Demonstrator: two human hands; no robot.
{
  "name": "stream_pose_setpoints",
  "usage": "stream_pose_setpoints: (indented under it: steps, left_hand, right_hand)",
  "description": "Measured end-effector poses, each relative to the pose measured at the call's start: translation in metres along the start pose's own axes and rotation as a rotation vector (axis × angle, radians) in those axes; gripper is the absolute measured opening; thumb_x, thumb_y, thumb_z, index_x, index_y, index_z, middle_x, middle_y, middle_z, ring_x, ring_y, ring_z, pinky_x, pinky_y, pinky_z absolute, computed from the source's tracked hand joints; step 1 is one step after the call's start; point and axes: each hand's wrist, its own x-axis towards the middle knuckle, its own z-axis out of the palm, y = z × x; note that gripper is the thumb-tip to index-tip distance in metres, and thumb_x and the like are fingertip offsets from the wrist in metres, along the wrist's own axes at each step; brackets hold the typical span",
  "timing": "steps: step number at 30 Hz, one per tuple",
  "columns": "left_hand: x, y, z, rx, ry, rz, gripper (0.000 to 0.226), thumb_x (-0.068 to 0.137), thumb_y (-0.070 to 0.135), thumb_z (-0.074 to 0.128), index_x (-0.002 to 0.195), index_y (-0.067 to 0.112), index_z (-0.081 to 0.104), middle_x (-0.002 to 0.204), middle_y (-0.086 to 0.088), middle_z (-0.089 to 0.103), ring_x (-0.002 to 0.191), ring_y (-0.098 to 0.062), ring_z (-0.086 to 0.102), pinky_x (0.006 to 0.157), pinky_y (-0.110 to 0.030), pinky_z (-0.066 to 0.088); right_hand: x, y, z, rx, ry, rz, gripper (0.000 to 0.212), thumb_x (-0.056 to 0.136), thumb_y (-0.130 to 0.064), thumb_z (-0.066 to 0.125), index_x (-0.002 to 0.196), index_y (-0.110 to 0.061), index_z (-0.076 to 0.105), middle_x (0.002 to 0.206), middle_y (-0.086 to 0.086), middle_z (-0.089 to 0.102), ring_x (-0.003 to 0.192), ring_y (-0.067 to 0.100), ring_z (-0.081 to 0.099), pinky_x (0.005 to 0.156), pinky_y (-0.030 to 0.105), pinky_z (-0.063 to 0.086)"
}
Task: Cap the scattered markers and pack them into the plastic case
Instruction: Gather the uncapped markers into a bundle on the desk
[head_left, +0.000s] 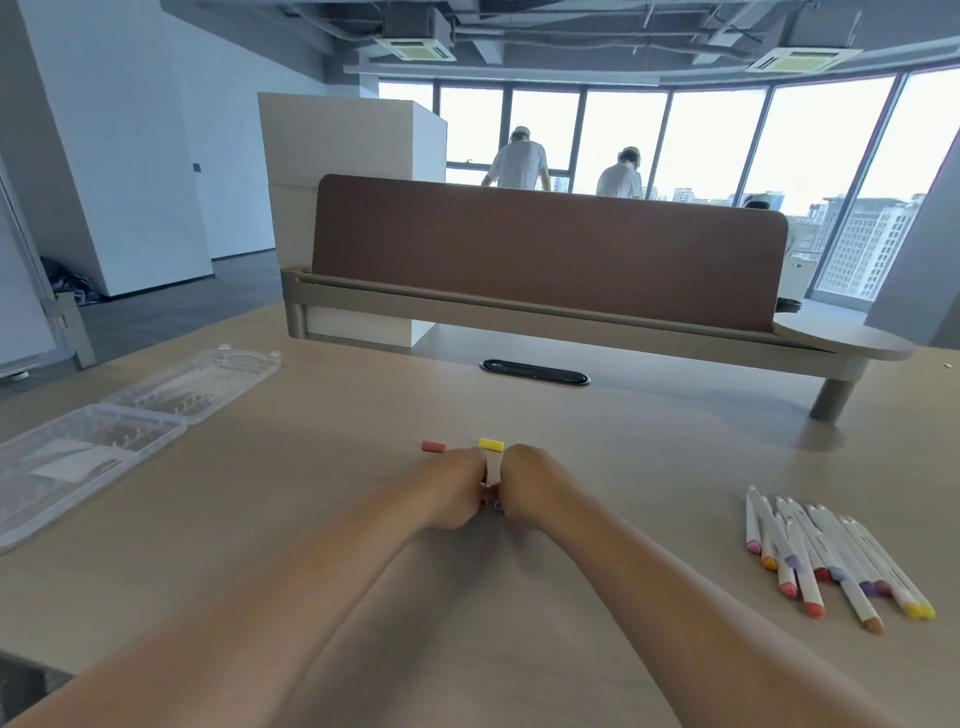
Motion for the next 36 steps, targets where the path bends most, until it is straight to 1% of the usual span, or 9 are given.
stream_pose_setpoints:
  steps: [3,7,9,13,19,24,28,33,36]
  left_hand:
    - [-0.002,0.003,-0.002,-0.009,-0.003,-0.002,0.016,0.092,0.019,0.046,0.104,0.009,0.049,0.108,-0.012,0.064,0.095,-0.032,0.062,0.084,-0.042,0.050]
    - [-0.007,0.007,-0.002,0.005,0.025,0.006,0.024,0.095,0.019,0.044,0.114,0.006,0.040,0.109,-0.013,0.059,0.096,-0.034,0.060,0.086,-0.046,0.049]
    - [-0.006,0.005,0.001,0.009,0.043,0.004,0.021,0.095,0.018,0.043,0.114,0.008,0.038,0.103,-0.009,0.059,0.090,-0.031,0.059,0.079,-0.042,0.048]
    - [-0.002,-0.001,0.006,-0.016,0.065,-0.055,0.020,0.093,0.017,0.039,0.112,0.014,0.045,0.108,-0.009,0.060,0.093,-0.029,0.059,0.082,-0.042,0.050]
    - [0.006,-0.002,0.005,-0.105,0.176,-0.076,0.017,0.093,0.013,0.038,0.103,0.018,0.051,0.117,-0.009,0.058,0.101,-0.029,0.054,0.085,-0.037,0.046]
    - [0.022,-0.005,0.004,-0.144,0.254,-0.063,0.015,0.100,0.016,0.041,0.107,0.012,0.053,0.111,-0.009,0.060,0.100,-0.029,0.054,0.074,-0.032,0.034]
    - [0.041,-0.012,0.003,-0.091,0.276,-0.054,0.017,0.102,0.030,0.044,0.097,0.014,0.048,0.102,-0.010,0.060,0.085,-0.027,0.051,0.068,-0.035,0.037]
    - [0.063,-0.019,0.008,0.069,0.249,-0.030,0.024,0.099,0.018,0.047,0.122,0.015,0.051,0.117,-0.010,0.057,0.104,-0.032,0.058,0.087,-0.043,0.049]
    - [0.070,-0.016,0.011,0.140,0.227,-0.016,0.021,0.097,0.015,0.046,0.117,0.013,0.054,0.114,-0.013,0.054,0.101,-0.036,0.059,0.083,-0.043,0.050]
  right_hand:
    - [-0.007,0.003,-0.001,-0.032,0.047,-0.056,0.038,0.092,-0.011,0.059,0.062,-0.016,0.036,0.068,0.002,0.046,0.081,0.028,0.052,0.063,0.028,0.038]
    - [-0.009,0.008,0.002,-0.073,0.034,-0.074,0.029,0.092,-0.005,0.053,0.066,-0.011,0.042,0.097,0.017,0.058,0.090,0.032,0.059,0.069,0.030,0.039]
    - [-0.007,0.009,0.004,-0.093,0.038,-0.094,0.011,0.092,-0.004,0.051,0.084,-0.005,0.058,0.110,0.019,0.062,0.098,0.033,0.061,0.071,0.031,0.039]
    - [-0.004,0.020,0.010,-0.119,0.077,-0.143,0.023,0.091,-0.005,0.056,0.112,0.000,0.062,0.117,0.019,0.062,0.108,0.036,0.062,0.072,0.030,0.039]
    - [0.009,0.040,0.004,0.070,0.208,-0.168,0.023,0.095,-0.015,0.046,0.111,-0.007,0.061,0.114,0.015,0.060,0.102,0.032,0.059,0.081,0.034,0.048]
    - [0.026,0.050,-0.003,0.183,0.316,-0.031,0.013,0.096,-0.018,0.048,0.101,-0.013,0.059,0.105,0.008,0.062,0.092,0.028,0.057,0.071,0.031,0.045]
    - [0.039,0.053,-0.006,0.153,0.323,-0.012,0.018,0.098,-0.030,0.056,0.094,-0.013,0.059,0.105,0.010,0.065,0.098,0.030,0.061,0.071,0.031,0.044]
    - [0.045,0.054,-0.004,0.029,0.251,-0.019,0.024,0.099,-0.033,0.055,0.084,-0.016,0.047,0.107,0.012,0.065,0.099,0.032,0.061,0.069,0.032,0.041]
    - [0.046,0.052,0.000,0.005,0.224,-0.029,0.018,0.099,-0.031,0.053,0.094,-0.014,0.050,0.111,0.012,0.063,0.103,0.032,0.059,0.069,0.032,0.039]
